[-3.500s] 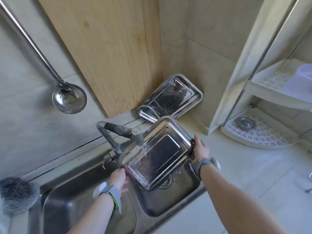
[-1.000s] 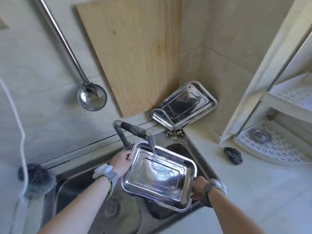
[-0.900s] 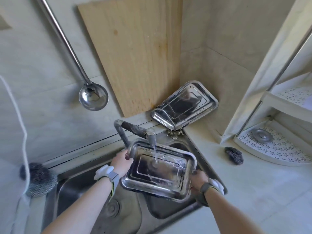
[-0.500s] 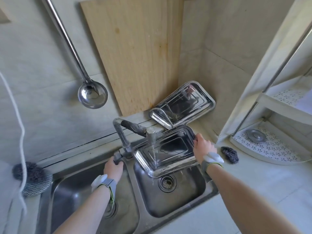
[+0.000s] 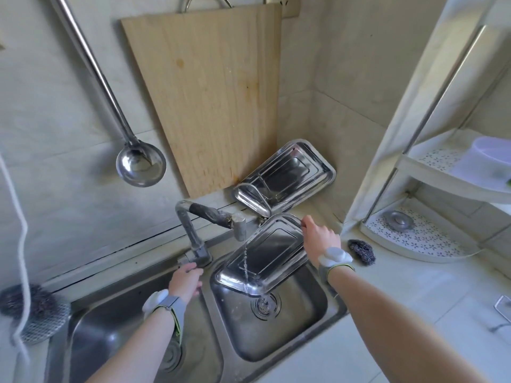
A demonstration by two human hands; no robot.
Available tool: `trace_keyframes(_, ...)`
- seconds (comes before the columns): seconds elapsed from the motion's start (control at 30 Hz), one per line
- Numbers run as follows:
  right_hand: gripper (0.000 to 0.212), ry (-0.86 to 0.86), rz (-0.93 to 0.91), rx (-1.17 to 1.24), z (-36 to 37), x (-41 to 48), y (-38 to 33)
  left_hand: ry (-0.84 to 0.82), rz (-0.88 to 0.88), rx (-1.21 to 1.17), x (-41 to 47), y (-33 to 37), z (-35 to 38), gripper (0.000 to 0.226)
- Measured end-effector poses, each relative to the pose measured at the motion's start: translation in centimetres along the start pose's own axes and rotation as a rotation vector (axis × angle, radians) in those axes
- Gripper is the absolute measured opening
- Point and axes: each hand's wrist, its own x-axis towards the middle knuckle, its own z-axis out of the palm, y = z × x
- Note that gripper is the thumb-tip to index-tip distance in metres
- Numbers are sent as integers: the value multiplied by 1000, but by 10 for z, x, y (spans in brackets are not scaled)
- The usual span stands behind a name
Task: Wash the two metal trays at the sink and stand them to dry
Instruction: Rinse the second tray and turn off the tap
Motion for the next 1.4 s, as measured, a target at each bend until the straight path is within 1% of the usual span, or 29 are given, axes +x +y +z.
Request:
trace_keyframes(0.03, 13, 2, -11, -5, -1, -1, -2, 1, 46, 96, -2, -2, -3, 52)
trace_keyframes(0.07, 14, 6, -22, -6, -1, -2, -2, 30, 114, 231, -7, -2, -4, 53)
trace_keyframes(0.13, 14, 9, -47, 9, -3, -3, -1, 82, 294, 466, -20, -3, 1, 49)
trace_keyframes(0.2, 14, 11, -72, 51, -4, -5, 2, 18, 431, 558, -35, 0, 12, 52)
trace_keyframes(0.27, 20, 3, -94, 101, -7, -6, 8, -58, 506, 685, -42, 6, 25, 59)
trace_keyframes(0.3, 22, 2, -115, 115, -10, -7, 13, -63, 529, 752, -48, 12, 31, 59)
trace_keyframes(0.37, 22, 19, -158, 141, -17, -10, 25, -29, 589, 865, -59, 23, 42, 54)
trace_keyframes(0.43, 13, 75, -194, 211, -24, -15, 36, 42, 639, 959, -71, 32, 51, 48)
trace_keyframes(0.5, 7, 124, -217, 324, -30, -20, 51, 102, 651, 1050, -84, 39, 62, 48)
trace_keyframes(0.53, 10, 113, -221, 348, -29, -22, 58, 111, 639, 1089, -88, 40, 68, 50)
trace_keyframes(0.63, 34, -83, -186, 236, -25, -35, 77, 77, 567, 1228, -103, 36, 85, 52)
trace_keyframes(0.67, 39, -103, -174, 228, -23, -38, 83, 80, 570, 1240, -105, 32, 90, 52)
trace_keyframes(0.73, 36, -57, -149, 266, -22, -41, 92, 123, 621, 1250, -110, 31, 95, 52)
trace_keyframes(0.77, 34, -56, -146, 263, -23, -42, 94, 123, 612, 1262, -113, 31, 96, 52)
trace_keyframes(0.87, 36, -111, -133, 248, -20, -39, 100, 73, 562, 1309, -118, 37, 97, 53)
trace_keyframes(0.93, 35, -73, -82, 266, -18, -39, 101, 90, 571, 1337, -122, 46, 97, 49)
trace_keyframes(1.0, 34, -56, -68, 272, -18, -35, 102, 57, 570, 1324, -122, 49, 99, 50)
trace_keyframes(1.03, 33, -37, -60, 303, -21, -32, 101, 49, 571, 1301, -123, 53, 100, 48)
trace_keyframes(1.13, 31, 7, -52, 346, -31, -24, 102, 91, 605, 1250, -128, 63, 102, 30)
trace_keyframes(1.17, 32, 11, -50, 355, -34, -21, 103, 92, 608, 1251, -128, 67, 103, 28)
trace_keyframes(1.23, 33, 17, -59, 341, -35, -20, 102, 74, 584, 1317, -128, 72, 106, 32)
trace_keyframes(1.33, 24, 58, -49, 371, -35, -18, 104, 126, 619, 1353, -127, 75, 112, 36)
trace_keyframes(1.4, 19, -1, -61, 346, -37, -15, 104, 123, 602, 1320, -123, 75, 112, 33)
